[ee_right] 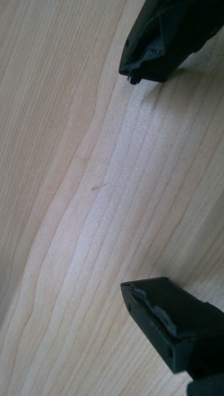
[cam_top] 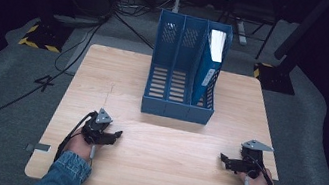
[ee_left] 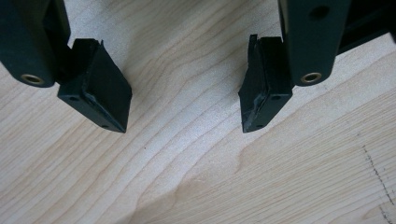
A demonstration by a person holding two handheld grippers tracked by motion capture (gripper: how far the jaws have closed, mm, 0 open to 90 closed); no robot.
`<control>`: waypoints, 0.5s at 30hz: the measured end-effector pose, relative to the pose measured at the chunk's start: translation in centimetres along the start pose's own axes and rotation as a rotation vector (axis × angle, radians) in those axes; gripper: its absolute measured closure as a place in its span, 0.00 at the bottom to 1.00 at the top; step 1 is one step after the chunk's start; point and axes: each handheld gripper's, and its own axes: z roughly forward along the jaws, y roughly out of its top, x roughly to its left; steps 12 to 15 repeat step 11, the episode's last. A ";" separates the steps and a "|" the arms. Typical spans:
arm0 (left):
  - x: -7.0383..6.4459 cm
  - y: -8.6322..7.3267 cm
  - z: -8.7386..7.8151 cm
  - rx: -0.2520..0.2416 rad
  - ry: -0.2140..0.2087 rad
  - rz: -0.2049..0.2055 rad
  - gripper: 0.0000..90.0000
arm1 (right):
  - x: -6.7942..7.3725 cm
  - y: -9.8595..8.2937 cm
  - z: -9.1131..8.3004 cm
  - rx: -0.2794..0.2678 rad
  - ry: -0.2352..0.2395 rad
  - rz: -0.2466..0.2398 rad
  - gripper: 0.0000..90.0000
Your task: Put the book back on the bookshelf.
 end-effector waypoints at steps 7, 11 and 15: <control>0.0 0.1 0.0 0.004 0.001 0.004 0.36 | 0.0 -0.1 -0.1 -0.002 -0.012 0.010 0.00; 0.0 0.1 0.1 0.007 -0.009 0.005 0.32 | 0.1 -0.2 -0.2 -0.001 -0.021 0.017 0.00; 0.0 0.1 0.1 0.007 -0.009 0.005 0.32 | 0.1 -0.2 -0.2 -0.001 -0.021 0.017 0.00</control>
